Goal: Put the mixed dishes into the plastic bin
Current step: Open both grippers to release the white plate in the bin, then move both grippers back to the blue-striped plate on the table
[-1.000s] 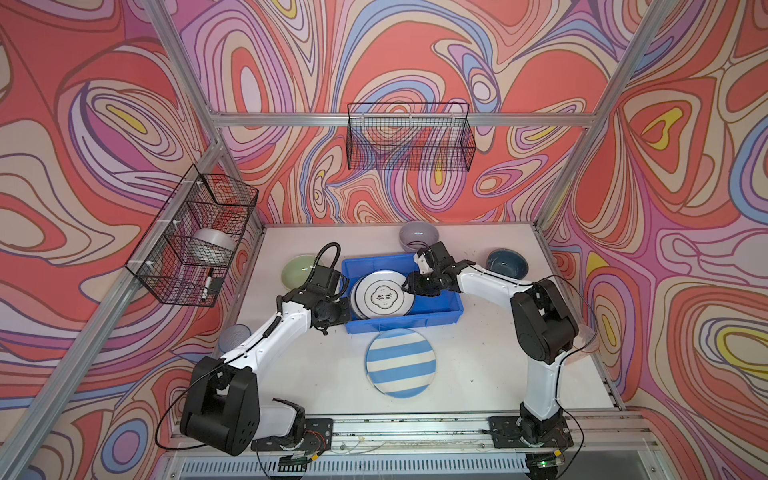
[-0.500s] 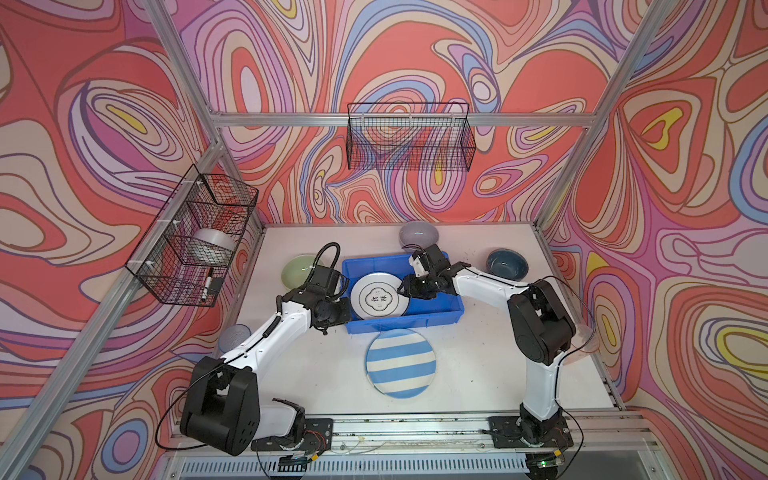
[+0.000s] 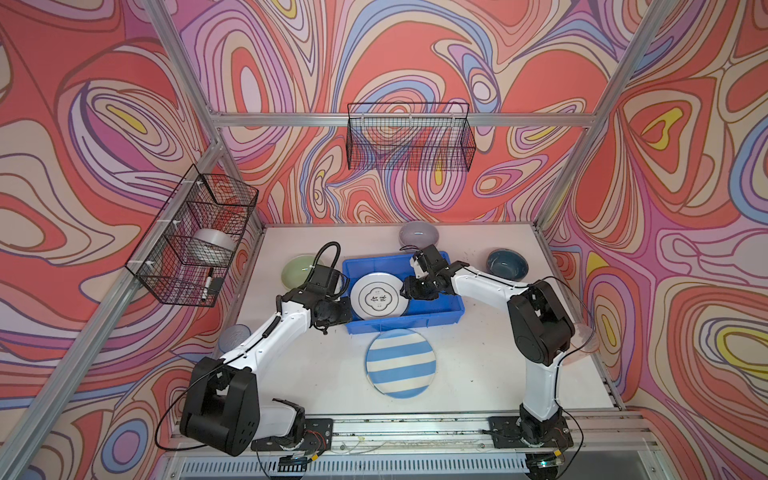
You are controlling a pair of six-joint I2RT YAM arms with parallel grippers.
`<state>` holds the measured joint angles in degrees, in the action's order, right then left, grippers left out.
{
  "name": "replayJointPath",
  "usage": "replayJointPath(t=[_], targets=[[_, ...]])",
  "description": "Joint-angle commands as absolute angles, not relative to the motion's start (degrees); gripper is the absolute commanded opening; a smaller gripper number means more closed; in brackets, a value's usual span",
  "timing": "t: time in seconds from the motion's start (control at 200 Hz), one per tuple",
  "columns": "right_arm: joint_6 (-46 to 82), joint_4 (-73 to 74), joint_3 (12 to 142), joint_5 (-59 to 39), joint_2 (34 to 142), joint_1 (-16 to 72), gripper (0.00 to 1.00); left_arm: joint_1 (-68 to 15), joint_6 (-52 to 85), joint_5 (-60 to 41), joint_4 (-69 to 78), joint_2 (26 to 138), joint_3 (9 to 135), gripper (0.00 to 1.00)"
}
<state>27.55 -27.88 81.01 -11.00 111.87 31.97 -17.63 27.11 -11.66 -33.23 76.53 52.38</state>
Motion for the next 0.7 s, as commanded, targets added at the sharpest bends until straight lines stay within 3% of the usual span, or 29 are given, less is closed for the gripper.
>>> replayJointPath(t=[0.0,0.2,0.491,0.696], targets=[[25.58,-30.50,81.90,-8.43,106.09,32.26,0.55,-17.73,25.82,-12.65,-34.81,73.83,54.25,0.43],[25.22,-30.93,77.52,-8.84,96.30,32.30,0.55,-17.92,24.48,-14.11,-37.94,68.14,52.56,0.51],[26.39,-29.58,66.05,-12.76,81.86,32.52,0.55,-20.67,29.68,-16.61,-38.94,57.10,44.85,0.47],[27.45,-28.17,55.42,-18.27,72.78,32.87,0.52,-29.49,34.53,-13.51,-37.40,54.81,41.40,0.44]])
